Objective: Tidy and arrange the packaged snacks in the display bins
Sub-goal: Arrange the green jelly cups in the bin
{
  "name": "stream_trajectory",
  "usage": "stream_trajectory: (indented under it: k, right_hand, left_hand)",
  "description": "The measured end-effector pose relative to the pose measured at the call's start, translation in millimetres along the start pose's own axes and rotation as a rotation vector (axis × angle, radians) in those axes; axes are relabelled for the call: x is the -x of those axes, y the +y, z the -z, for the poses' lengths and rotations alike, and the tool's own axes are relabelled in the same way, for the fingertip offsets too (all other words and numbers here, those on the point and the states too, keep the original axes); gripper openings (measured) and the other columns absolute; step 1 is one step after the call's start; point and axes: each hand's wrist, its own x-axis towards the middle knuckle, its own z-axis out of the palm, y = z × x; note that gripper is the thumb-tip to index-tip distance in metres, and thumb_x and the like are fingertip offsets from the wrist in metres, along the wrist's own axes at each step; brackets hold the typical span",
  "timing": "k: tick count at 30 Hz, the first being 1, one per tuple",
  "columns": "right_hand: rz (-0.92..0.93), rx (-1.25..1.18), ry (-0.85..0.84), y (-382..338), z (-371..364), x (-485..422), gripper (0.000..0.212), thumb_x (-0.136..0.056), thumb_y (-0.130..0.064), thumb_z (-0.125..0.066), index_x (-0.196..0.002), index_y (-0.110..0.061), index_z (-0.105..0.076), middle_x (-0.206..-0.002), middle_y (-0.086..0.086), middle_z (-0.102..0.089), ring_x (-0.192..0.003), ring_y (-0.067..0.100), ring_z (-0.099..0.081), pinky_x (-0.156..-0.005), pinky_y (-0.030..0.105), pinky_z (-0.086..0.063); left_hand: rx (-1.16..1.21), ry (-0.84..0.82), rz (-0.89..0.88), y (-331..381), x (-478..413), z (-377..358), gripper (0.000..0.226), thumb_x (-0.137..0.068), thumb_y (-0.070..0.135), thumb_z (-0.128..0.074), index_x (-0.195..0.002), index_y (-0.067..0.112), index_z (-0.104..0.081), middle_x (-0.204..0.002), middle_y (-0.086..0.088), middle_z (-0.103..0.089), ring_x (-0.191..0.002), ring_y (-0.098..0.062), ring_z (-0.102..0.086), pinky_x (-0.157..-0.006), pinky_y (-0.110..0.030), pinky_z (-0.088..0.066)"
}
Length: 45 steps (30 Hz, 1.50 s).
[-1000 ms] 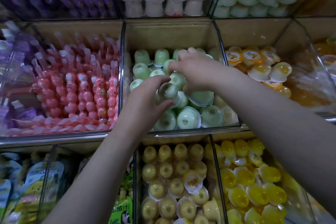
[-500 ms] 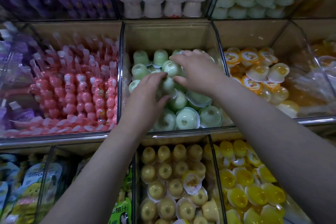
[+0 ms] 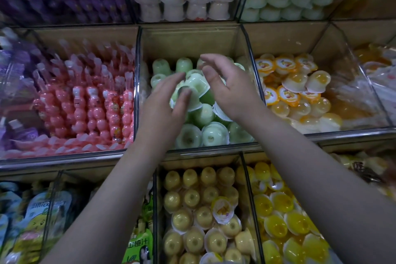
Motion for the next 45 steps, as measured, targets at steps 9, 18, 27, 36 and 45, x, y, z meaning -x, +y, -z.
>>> stream_trajectory:
  k: [9, 18, 27, 36, 45]
  right_hand:
    - [-0.214, -0.544, 0.157, -26.2, 8.6, 38.2, 0.047, -0.102, -0.044, -0.03, -0.133, -0.017, -0.053, -0.132, 0.001, -0.061, -0.123, 0.005, -0.054, -0.106, 0.022, -0.039]
    - [-0.18, -0.334, 0.191, -10.2, 16.3, 54.8, 0.031, -0.102, -0.026, -0.048, -0.13, -0.016, -0.056, -0.129, -0.005, -0.061, -0.121, 0.003, -0.054, -0.101, 0.017, -0.043]
    - [-0.071, 0.14, 0.066, 4.4, 3.4, 21.4, 0.034, -0.096, -0.014, -0.05, -0.129, -0.02, -0.057, -0.133, -0.009, -0.058, -0.126, 0.007, -0.05, -0.102, 0.026, -0.041]
    - [0.003, 0.69, -0.441, 9.1, -15.8, -41.7, 0.053, -0.087, -0.005, -0.056, -0.138, -0.018, -0.047, -0.138, 0.009, -0.048, -0.129, 0.029, -0.044, -0.097, 0.046, -0.046]
    - [0.051, 0.616, -0.177, 12.5, -13.1, -25.3, 0.047, -0.082, -0.026, -0.071, -0.124, -0.013, -0.052, -0.124, 0.007, -0.049, -0.121, 0.024, -0.043, -0.086, 0.032, -0.04]
  left_hand:
    - [0.721, 0.008, 0.304, 52.0, 18.2, -4.6, 0.044, -0.105, 0.037, -0.033, -0.146, 0.024, -0.039, -0.145, 0.01, -0.048, -0.131, 0.001, -0.044, -0.113, -0.031, -0.035]
    - [0.424, 0.046, 0.287, 49.0, 28.7, -4.0, 0.043, -0.102, 0.02, -0.046, -0.145, 0.024, -0.043, -0.146, 0.012, -0.046, -0.132, 0.002, -0.041, -0.099, -0.006, -0.038]
    - [0.039, -0.062, 0.219, 27.7, 5.4, -3.6, 0.047, -0.099, 0.02, -0.05, -0.145, 0.023, -0.043, -0.148, 0.01, -0.043, -0.134, -0.003, -0.037, -0.103, -0.011, -0.025]
    - [-0.164, -0.181, 0.194, 1.5, -21.5, -9.4, 0.058, -0.086, 0.025, -0.071, -0.14, 0.018, -0.051, -0.137, -0.002, -0.054, -0.125, -0.014, -0.048, -0.093, -0.014, -0.028]
    - [-0.174, -0.159, 0.143, 3.2, -5.5, 16.1, 0.055, -0.078, 0.018, -0.079, -0.129, 0.025, -0.06, -0.117, 0.012, -0.051, -0.106, -0.003, -0.048, -0.088, -0.014, -0.033]
